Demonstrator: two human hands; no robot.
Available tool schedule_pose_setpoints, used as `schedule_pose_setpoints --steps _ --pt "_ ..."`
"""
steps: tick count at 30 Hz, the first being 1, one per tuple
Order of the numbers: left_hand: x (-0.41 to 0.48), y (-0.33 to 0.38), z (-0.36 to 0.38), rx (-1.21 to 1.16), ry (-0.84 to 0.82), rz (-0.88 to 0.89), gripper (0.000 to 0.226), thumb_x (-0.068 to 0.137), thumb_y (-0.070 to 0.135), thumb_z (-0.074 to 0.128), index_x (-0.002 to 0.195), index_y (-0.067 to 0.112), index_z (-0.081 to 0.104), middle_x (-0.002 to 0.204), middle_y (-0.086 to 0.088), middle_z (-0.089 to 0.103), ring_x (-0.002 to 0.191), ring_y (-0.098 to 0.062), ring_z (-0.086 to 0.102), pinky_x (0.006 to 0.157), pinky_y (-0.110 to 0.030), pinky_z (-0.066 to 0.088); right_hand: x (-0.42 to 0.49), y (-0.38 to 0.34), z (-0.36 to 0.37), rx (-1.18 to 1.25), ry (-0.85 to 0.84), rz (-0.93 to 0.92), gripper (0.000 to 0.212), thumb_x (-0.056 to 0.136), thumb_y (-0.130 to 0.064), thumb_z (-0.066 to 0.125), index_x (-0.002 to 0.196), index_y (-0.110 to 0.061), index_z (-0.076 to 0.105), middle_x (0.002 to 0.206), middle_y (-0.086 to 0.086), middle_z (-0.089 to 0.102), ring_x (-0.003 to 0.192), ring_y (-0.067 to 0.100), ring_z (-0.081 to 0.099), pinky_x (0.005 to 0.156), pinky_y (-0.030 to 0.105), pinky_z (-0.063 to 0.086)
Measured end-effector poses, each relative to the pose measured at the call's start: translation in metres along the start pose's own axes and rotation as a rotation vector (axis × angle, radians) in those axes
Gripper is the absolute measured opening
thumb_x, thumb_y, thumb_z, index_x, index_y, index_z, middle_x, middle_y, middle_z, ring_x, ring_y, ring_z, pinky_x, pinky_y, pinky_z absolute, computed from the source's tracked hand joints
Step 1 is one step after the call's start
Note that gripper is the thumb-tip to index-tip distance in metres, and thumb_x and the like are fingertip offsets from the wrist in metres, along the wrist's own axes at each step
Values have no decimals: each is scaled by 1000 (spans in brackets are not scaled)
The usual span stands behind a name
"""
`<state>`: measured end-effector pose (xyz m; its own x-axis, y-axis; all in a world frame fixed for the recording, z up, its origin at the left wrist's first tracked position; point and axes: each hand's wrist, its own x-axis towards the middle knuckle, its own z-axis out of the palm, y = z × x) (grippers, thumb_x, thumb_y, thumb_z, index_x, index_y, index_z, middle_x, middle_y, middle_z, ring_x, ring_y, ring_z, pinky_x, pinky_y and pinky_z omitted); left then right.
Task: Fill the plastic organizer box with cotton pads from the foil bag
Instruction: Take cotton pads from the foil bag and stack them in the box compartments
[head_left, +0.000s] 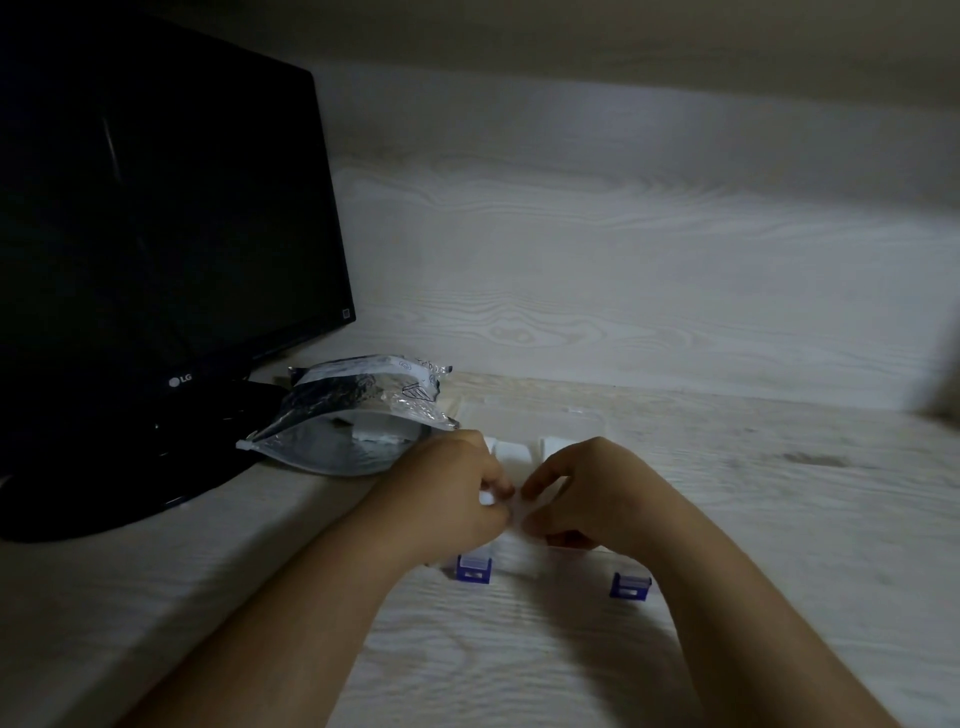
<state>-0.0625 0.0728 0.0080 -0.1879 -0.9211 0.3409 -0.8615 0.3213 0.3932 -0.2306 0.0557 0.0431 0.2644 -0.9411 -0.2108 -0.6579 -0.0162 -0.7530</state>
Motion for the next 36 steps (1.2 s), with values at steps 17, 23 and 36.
schedule_pose_setpoints --steps 17,23,36 --pt "5 -6 -10 26 -139 62 28 81 40 73 107 30 73 90 16 49 78 3 48 62 -4 31 2 6 -1 -245 7 -75 25 69 -28 85 92 -32 77 74 -7 72 58 3 63 56 15 48" --pt "3 -2 -11 21 -164 29 23 83 41 71 103 30 72 99 15 46 86 -4 47 65 -34 59 3 7 0 -286 -5 -90 29 71 -32 83 100 -31 76 83 -6 73 68 5 65 72 21 56" --pt "1 -13 0 -38 -67 80 22 84 38 69 103 28 73 97 17 49 85 3 45 75 -14 37 -1 0 1 -195 -10 -115 11 76 -16 79 77 -27 76 63 -2 68 40 1 53 44 13 43"
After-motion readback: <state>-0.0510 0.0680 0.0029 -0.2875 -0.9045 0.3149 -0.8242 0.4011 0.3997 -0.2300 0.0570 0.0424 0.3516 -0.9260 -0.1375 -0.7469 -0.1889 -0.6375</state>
